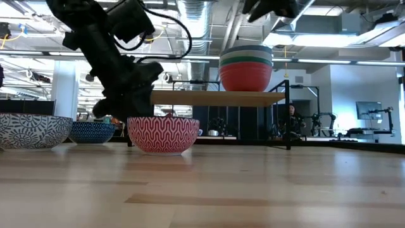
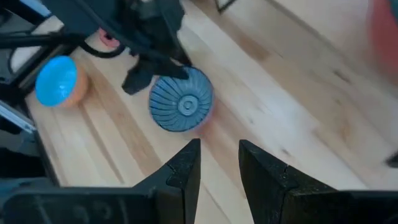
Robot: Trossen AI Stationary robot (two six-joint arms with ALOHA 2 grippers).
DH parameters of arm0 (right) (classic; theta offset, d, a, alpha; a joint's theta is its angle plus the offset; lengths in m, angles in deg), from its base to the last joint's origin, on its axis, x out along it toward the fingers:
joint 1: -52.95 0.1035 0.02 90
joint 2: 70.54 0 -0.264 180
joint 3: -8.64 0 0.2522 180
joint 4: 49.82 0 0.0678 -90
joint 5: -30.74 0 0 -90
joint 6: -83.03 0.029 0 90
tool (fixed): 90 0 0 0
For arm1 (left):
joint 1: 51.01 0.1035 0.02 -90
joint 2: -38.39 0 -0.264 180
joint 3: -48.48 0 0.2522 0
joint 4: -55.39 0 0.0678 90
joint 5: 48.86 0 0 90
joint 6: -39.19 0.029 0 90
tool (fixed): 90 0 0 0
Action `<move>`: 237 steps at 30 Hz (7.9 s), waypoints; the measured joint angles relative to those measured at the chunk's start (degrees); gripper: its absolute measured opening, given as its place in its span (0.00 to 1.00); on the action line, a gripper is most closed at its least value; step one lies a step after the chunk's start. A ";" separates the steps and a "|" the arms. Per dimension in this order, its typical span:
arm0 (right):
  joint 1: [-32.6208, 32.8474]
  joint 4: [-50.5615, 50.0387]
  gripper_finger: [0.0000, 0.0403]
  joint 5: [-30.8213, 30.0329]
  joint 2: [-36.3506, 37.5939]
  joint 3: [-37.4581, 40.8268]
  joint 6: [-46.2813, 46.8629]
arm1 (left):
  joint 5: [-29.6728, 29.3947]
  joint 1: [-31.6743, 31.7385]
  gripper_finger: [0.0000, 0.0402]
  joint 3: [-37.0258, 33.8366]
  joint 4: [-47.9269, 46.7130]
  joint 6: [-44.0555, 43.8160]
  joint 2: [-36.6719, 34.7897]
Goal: Place and stack bowls onto a shelf
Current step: Put the red-blue patterned bowl on the shelf, then stack the yellow-blue patterned bowl on top of the red-blue patterned bowl on the shelf
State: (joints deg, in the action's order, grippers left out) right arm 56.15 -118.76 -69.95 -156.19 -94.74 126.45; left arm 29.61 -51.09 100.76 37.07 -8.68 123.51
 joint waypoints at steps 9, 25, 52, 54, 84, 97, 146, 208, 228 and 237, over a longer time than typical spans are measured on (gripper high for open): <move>-5.22 -0.26 0.33 0.55 2.11 -0.06 -7.20 | 4.08 0.88 0.03 3.11 -0.93 -1.38 4.03; -20.22 7.46 0.33 17.33 3.77 0.04 -18.31 | -3.19 -3.20 0.01 14.54 -14.84 -3.75 -1.90; -20.00 7.60 0.33 20.31 4.05 -1.34 -19.93 | -4.11 2.58 0.01 37.00 -34.34 8.44 -6.10; -19.80 7.56 0.33 21.58 4.07 -2.63 -19.93 | -4.20 3.45 0.01 37.90 -34.46 9.49 -6.55; -10.93 1.31 0.33 12.83 4.06 -1.07 -13.91 | 13.98 41.27 0.01 48.64 -38.89 31.46 2.35; -8.14 5.51 0.33 11.84 2.76 -1.12 -9.78 | 15.80 44.92 0.04 48.59 -37.77 34.79 11.63; 2.02 25.34 0.39 24.82 -8.37 -1.28 -17.83 | -35.93 -30.17 0.52 31.84 -40.56 -11.01 -13.89; 14.33 41.81 0.38 5.01 -24.97 -1.65 4.23 | 11.36 -50.85 0.19 -0.41 -39.36 -48.21 -13.78; -1.33 28.48 0.36 12.87 -7.48 -1.77 -9.03 | -7.75 -39.94 0.01 -0.36 -27.79 -51.53 -13.70; -1.46 14.70 0.36 13.62 -12.59 0.23 -18.48 | -10.91 -30.90 0.00 -0.24 -22.76 -48.97 -12.57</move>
State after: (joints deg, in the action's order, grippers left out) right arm 54.69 -104.06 -56.33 -168.78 -94.51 107.97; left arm 18.70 -82.00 100.52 14.31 -57.65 110.93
